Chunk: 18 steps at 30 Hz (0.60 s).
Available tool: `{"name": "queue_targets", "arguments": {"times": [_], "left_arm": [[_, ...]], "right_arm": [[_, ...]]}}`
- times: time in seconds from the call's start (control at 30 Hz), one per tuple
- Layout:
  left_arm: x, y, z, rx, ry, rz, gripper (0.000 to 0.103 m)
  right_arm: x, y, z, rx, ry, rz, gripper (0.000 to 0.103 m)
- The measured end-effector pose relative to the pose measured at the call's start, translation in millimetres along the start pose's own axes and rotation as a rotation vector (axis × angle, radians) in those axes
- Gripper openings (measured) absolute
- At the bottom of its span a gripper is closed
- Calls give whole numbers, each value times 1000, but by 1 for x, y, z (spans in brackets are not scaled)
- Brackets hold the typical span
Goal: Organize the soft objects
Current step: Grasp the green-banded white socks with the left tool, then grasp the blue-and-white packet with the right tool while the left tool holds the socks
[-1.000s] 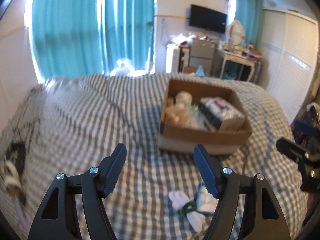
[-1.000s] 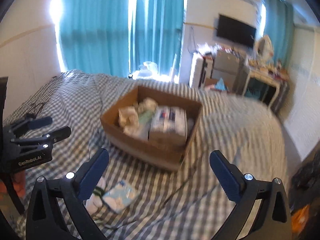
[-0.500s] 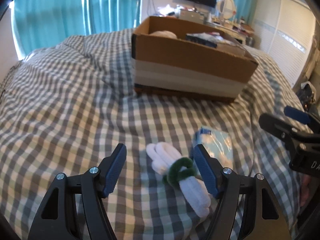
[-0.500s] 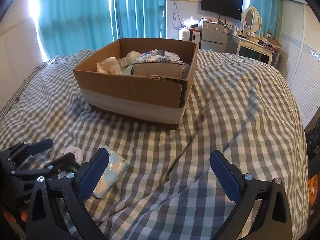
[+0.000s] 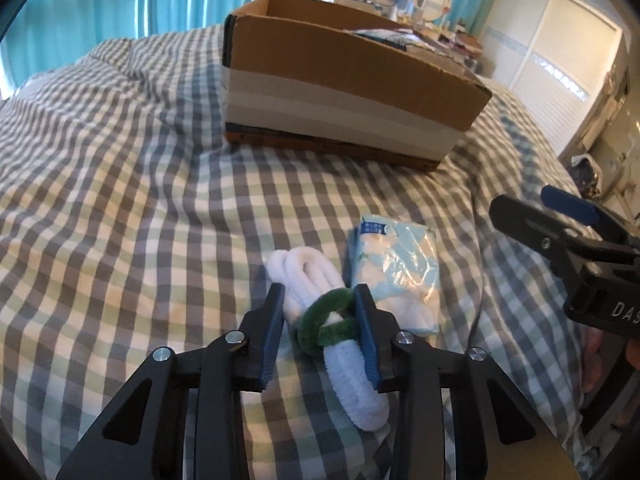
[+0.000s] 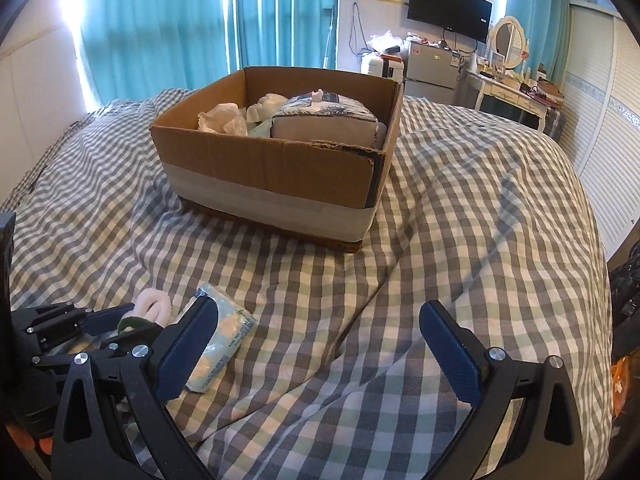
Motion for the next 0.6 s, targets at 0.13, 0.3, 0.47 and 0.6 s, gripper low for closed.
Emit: {"name": "queue_targets", "arguments": {"times": [0.13,0.3,0.47,0.6], "left_arm": [[-1,7,7,21,32,-5,30],[-5,17,20,25,69,-28,29],[-19,29,41,2,94,-48,29],[-32,29,51,-33,33,-53,29]], "right_arm": [[0,-1,0,-2,0,0,101],[1,0,5,-20,16,0,101],[3,-8,22,-70,49,49,101],[5,-18,43,-82,82,100,101]]}}
Point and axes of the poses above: each gripper's, at about its wrist camera, not at the fingertips, and y roughly against the way its jaws point, z to its left, x to its underside, the point moved 3 cm from there along -y, roughly the way its jaws point, and after that the axes turned 15 degrees about -x, right-handed, at the moved point
